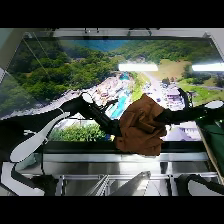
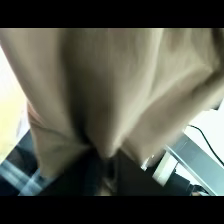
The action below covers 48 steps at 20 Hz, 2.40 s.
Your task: Fold the shirts.
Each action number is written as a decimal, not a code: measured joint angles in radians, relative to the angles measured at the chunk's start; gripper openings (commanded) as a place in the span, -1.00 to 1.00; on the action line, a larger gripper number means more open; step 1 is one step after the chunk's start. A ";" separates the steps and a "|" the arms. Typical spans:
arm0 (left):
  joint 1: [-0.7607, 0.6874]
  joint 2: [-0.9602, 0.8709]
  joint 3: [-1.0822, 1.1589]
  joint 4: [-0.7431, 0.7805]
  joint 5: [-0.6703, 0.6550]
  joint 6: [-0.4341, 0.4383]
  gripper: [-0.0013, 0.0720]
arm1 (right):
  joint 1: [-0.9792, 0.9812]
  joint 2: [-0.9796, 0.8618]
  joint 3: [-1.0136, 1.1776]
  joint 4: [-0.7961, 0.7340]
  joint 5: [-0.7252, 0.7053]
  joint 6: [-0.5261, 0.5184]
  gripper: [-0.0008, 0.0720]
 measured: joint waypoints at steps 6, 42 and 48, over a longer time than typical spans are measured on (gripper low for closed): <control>0.075 0.121 0.074 -0.100 -0.027 0.053 -0.96 | 0.007 0.026 0.138 0.186 0.149 -0.058 -0.91; 0.800 0.323 0.049 0.044 -0.318 0.076 -0.05 | 0.056 0.056 0.322 0.006 0.098 0.085 0.77; 0.703 0.380 -0.274 0.101 -0.172 0.092 -0.05 | 0.107 0.039 0.022 -0.049 -0.010 0.085 0.77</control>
